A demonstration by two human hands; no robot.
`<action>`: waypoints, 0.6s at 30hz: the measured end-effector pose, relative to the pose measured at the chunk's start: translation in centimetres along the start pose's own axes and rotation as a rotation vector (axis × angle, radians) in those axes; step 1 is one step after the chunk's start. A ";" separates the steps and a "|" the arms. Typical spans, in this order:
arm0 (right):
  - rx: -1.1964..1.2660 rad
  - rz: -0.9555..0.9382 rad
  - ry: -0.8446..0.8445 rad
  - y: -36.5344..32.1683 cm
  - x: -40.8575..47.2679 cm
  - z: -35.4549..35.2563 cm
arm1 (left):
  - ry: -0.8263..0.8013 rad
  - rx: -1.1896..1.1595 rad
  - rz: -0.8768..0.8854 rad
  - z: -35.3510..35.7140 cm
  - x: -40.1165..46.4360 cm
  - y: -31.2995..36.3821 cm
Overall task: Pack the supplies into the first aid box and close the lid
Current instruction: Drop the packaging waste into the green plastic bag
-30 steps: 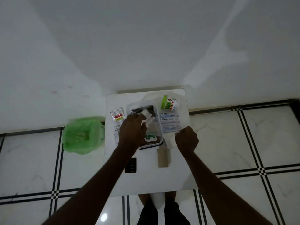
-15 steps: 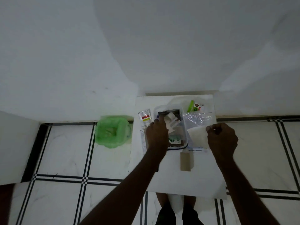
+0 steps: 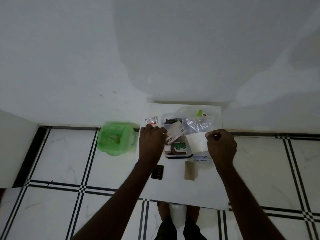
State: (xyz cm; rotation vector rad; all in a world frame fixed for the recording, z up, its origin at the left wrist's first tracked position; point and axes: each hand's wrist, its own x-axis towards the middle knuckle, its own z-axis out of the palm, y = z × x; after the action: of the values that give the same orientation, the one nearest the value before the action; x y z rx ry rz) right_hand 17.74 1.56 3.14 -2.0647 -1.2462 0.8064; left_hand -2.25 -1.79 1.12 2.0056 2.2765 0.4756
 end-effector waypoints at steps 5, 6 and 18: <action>0.019 -0.057 -0.094 -4.1 -2.1 2.5 | 0.093 -0.353 -0.286 -5.4 -2.2 -4.0; 0.022 -0.069 -0.123 -5.2 -2.9 3.8 | 0.126 -0.408 -0.329 -6.4 -2.6 -5.1; -0.176 -0.206 -0.372 -14.0 -15.0 28.6 | 0.184 -0.496 -0.796 -5.4 -5.2 -29.1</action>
State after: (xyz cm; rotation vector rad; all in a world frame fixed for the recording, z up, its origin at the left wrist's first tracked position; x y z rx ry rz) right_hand -16.95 -1.61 -1.93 -1.9315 -1.7560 1.0462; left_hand -30.70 -10.75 -2.51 0.7738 2.4688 1.0122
